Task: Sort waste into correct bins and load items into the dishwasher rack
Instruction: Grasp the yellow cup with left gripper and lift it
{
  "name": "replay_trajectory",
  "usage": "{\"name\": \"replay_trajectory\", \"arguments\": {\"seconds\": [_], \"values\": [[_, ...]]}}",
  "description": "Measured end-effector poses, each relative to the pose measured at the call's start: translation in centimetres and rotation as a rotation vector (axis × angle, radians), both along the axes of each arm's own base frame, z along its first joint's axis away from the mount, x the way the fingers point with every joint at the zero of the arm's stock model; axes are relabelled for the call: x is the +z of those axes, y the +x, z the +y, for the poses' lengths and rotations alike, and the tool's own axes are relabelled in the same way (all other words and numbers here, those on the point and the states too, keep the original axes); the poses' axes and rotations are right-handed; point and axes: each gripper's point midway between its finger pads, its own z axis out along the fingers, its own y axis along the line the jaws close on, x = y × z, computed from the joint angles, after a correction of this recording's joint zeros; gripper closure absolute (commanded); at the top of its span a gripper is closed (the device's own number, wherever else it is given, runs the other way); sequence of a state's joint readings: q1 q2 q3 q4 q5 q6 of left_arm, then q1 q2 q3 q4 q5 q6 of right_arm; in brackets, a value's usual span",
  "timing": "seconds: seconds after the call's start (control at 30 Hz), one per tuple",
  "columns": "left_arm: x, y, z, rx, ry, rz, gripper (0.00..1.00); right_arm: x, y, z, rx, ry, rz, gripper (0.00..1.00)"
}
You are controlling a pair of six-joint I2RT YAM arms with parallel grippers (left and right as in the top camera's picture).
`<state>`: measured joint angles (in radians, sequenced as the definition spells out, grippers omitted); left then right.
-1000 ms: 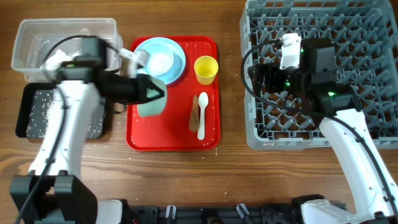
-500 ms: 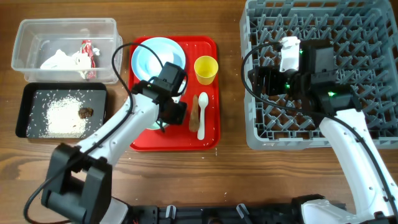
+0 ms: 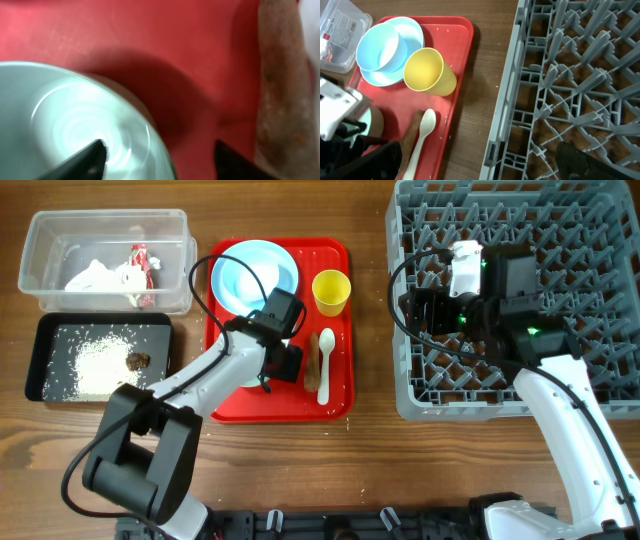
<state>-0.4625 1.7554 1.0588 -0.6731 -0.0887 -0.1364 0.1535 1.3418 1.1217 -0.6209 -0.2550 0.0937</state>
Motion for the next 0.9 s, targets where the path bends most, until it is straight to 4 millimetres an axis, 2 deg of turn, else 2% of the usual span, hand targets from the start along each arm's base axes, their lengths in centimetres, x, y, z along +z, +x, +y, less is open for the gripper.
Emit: {"name": "replay_trajectory", "arguments": {"seconds": [0.1, 0.17, 0.23, 0.3, 0.37, 0.43, 0.5, 0.57, 0.6, 0.7, 0.77, 0.9], "values": [[4.6, 4.2, -1.9, 0.024, -0.068, -0.106, 0.23, 0.0, 0.0, 0.0, -0.001, 0.000, -0.001, 0.00], [8.5, 7.7, -4.2, 0.018, -0.178, -0.226, 0.24, 0.1, 0.1, 0.0, -0.001, 0.001, -0.007, 0.01], [11.4, 10.3, -6.2, 0.000, -0.282, -0.335, 0.25, 0.3, 0.4, 0.0, -0.001, 0.003, -0.020, 0.00], [12.1, 11.0, -7.1, -0.008, -0.330, -0.365, 0.25, 0.5, 0.5, 0.1, -0.001, 0.004, -0.028, 0.00], [11.4, 11.6, -7.8, -0.010, -0.353, -0.368, 0.27, 0.5, 0.6, 0.1, -0.001, 0.004, -0.031, 0.00], [8.9, 12.4, -8.3, 0.004, -0.357, -0.339, 0.32, 0.5, 0.6, 0.1, -0.001, 0.005, -0.032, 0.00], [6.2, 13.0, -8.7, 0.036, -0.361, -0.305, 0.40, 0.5, 0.6, 0.1, -0.001, 0.005, -0.032, 0.01], [4.8, 13.2, -8.8, 0.064, -0.364, -0.285, 0.51, 0.5, 0.6, 0.1, -0.001, 0.005, -0.032, 0.00], [4.6, 13.3, -8.8, 0.070, -0.368, -0.286, 0.64, 0.5, 0.6, 0.1, -0.001, 0.005, -0.032, 0.00], [4.5, 13.4, -8.9, 0.086, -0.375, -0.284, 0.87, 0.5, 0.6, 0.1, -0.001, 0.005, -0.032, 0.00], [4.5, 13.5, -8.9, 0.097, -0.381, -0.286, 0.95, 0.5, 0.6, 0.1, -0.001, 0.005, -0.032, 0.00], [4.4, 13.3, -8.7, 0.100, -0.376, -0.275, 0.96, 0.5, 0.6, 0.1, -0.001, 0.005, -0.032, 0.00]]}}
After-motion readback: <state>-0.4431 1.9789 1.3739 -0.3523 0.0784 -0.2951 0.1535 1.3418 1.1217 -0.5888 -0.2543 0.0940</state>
